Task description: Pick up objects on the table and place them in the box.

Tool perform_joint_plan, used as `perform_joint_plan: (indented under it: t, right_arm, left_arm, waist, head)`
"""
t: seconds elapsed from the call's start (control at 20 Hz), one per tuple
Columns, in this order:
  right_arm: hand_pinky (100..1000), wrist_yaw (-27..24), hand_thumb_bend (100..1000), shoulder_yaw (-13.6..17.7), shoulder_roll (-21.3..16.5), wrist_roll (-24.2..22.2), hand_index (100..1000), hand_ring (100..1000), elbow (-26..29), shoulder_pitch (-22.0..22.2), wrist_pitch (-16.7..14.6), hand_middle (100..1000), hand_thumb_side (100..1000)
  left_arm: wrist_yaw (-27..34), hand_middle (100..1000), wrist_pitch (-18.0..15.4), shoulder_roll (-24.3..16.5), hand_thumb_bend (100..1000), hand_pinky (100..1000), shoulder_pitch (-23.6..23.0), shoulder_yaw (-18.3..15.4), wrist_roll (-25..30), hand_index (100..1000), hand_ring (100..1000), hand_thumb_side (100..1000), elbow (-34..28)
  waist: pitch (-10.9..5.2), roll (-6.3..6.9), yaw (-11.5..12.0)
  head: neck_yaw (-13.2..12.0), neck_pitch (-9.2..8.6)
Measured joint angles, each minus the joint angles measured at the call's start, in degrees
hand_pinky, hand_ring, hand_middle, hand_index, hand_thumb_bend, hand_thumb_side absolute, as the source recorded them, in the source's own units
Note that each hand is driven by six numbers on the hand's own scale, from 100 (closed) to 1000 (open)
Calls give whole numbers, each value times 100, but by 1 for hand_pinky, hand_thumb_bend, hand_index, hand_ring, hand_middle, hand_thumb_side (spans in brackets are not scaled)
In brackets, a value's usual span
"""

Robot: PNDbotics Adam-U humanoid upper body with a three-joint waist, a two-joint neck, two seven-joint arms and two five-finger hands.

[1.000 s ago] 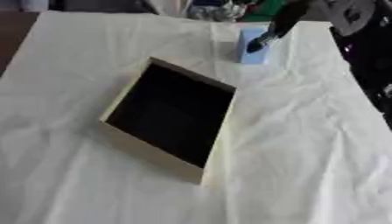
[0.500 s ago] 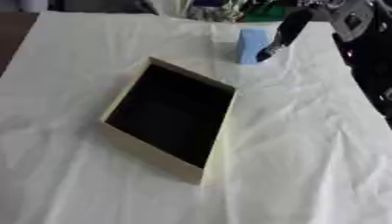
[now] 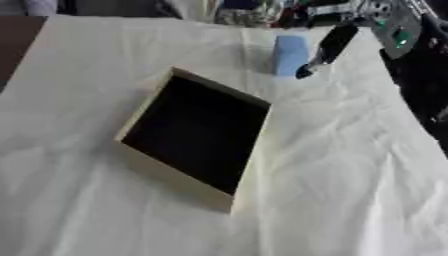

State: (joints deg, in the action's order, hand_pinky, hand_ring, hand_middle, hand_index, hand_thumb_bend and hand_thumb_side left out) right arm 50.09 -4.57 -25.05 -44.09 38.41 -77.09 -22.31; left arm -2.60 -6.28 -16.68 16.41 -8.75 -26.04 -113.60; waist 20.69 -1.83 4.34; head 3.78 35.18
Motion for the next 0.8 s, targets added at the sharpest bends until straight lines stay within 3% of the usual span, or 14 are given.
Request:
perform_joint_plan:
  t: [0.35,0.6,0.7,0.8]
  right_arm:
    - [875,460,516,55,12,98,922,928,1,18,-98,821,334]
    - [858,619,369,94,36,277,862,895,-1,20,-229,735,168]
    - [849,673,345,104,48,364,826,870,-6,20,-245,688,100]
    - [841,758,349,105,58,478,806,851,-16,19,-247,660,100]
  left_arm:
    - [1,416,-3,1,296,685,25,0,3,715,502,111,0]
    - [2,415,-4,3,295,685,35,0,9,715,502,112,0]
    - [2,415,-10,3,294,685,53,0,16,715,502,112,0]
    - [2,415,-13,3,294,685,72,0,20,715,502,112,0]
  waist:
    - [51,0,32]
    - [74,0,41]
    - [86,0,44]
    - [88,0,53]
  head:
    - [44,-11]
    - [69,-46]
    - [86,-54]
    - [92,-55]
